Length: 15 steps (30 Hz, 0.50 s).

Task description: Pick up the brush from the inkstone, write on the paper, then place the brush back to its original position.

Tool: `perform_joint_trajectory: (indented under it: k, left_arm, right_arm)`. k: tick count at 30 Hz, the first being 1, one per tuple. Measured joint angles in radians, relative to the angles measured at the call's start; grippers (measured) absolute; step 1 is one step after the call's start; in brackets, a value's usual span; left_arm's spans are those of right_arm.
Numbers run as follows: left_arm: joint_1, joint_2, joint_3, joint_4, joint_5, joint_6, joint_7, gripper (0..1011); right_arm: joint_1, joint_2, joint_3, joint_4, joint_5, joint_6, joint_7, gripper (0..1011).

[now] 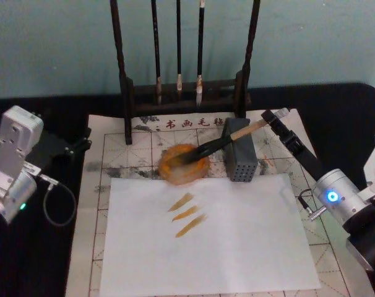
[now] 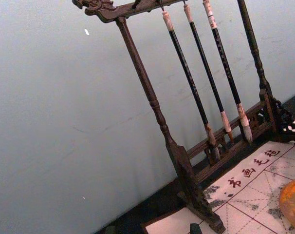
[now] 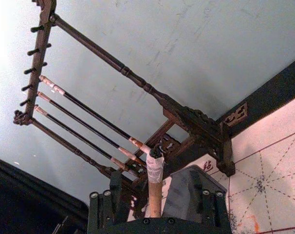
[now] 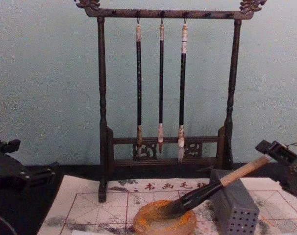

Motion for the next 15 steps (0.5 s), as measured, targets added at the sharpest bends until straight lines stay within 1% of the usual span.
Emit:
perform_joint_trajectory:
  k: [1,2,4,5,15]
  left_arm:
    - [0.0,0.0,0.0,0.0,0.0,0.0,0.0,1001]
    - [0.0,0.0,0.0,0.0,0.0,0.0,0.0,1001]
    - [0.0,0.0,0.0,0.0,0.0,0.0,0.0,1001]
    - [0.0,0.0,0.0,0.0,0.0,0.0,0.0,1001]
    - [0.0,0.0,0.0,0.0,0.0,0.0,0.0,1001]
  right_arm:
    - [0.0,0.0,0.0,0.0,0.0,0.0,0.0,911]
    - [0.0,0.0,0.0,0.0,0.0,0.0,0.0,911]
    - [0.0,0.0,0.0,0.0,0.0,0.0,0.0,989]
    - [0.0,0.0,0.0,0.0,0.0,0.0,0.0,1000]
    - [0.0,0.0,0.0,0.0,0.0,0.0,0.0,1003]
